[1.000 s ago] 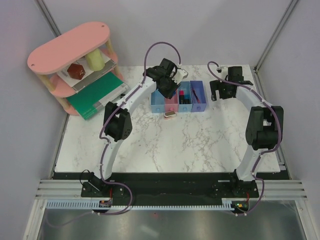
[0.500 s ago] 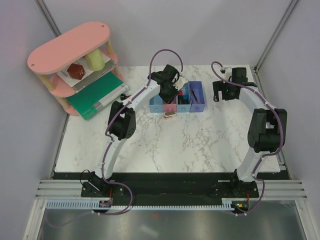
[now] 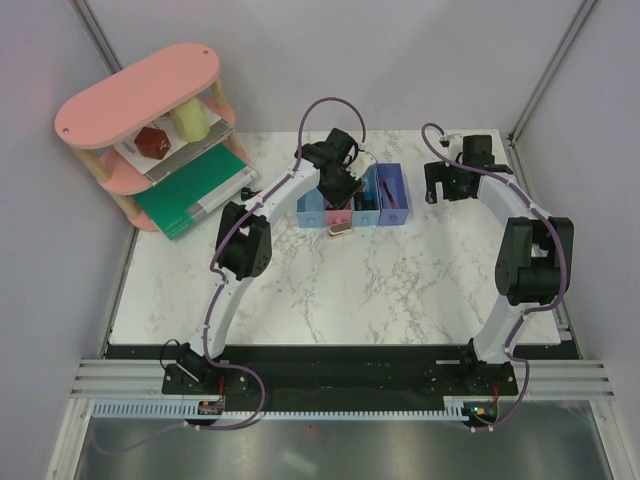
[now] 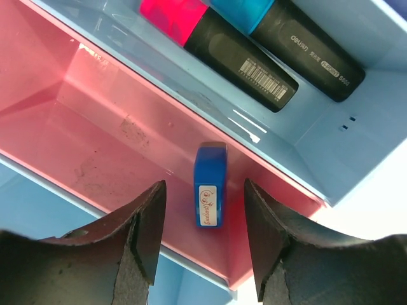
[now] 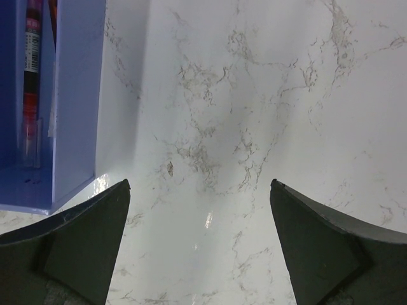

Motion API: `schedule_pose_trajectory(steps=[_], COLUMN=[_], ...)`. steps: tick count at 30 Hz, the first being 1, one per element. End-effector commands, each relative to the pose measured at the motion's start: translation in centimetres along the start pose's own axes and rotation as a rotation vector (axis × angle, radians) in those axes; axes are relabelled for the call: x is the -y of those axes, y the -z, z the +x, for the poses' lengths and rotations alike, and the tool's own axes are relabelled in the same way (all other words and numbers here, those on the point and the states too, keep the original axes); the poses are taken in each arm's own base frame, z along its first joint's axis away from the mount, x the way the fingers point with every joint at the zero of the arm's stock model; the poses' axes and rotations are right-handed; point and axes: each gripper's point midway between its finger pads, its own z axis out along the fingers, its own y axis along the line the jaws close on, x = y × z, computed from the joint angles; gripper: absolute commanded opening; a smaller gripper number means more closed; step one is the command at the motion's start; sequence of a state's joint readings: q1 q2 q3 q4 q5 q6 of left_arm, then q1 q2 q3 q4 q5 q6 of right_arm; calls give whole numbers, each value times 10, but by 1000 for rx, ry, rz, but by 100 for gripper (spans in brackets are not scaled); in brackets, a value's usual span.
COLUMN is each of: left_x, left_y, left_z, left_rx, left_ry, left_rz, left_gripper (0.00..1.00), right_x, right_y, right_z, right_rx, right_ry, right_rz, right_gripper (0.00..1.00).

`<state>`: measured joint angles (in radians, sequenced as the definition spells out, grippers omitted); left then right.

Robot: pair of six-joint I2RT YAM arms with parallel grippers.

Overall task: Sort the stationery into containers
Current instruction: Place the stationery in the storage box, then pick up the stationery from the center of the board.

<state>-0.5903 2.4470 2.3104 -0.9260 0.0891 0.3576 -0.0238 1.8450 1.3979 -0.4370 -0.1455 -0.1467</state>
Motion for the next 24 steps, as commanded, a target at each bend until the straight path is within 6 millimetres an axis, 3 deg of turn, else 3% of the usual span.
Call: schedule_pose_trajectory(steps=[1, 6, 8, 10, 12, 13, 15, 19, 22, 24], left_x=[3, -3, -12, -27, -37, -53, -65, -118, -143, -152], left_y=[59, 117, 146, 163, 173, 174, 169, 159, 145, 140], left_z=[-51, -82, -87, -83, -69, -56, -29, 28, 64, 74], left_rx=[179, 315, 355, 360, 335, 307, 249, 145, 39, -1], left_ry=[20, 18, 22, 26, 32, 38, 58, 137, 83, 36], left_rz=[5, -41, -91, -158, -201, -238, -249, -294, -330, -344], left_gripper=[59, 59, 59, 60, 60, 61, 62, 63, 65, 66], right_x=[-3, -4, -4, -5, -6, -6, -6, -9, -11, -12], right_y=[15, 16, 15, 15, 16, 17, 18, 19, 19, 21], right_z=[-16, -17, -16, -14, -14, -14, -15, -14, -13, -13], right_rx=[59, 61, 60, 58, 59, 59, 66, 71, 70, 73], right_ry=[0, -1, -1, -2, 2, 3, 7, 2, -4, -3], right_rz=[-10, -18, -20, -23, -24, -24, -26, -40, -48, -50], right_gripper=[98, 98, 98, 98, 98, 98, 98, 98, 98, 98])
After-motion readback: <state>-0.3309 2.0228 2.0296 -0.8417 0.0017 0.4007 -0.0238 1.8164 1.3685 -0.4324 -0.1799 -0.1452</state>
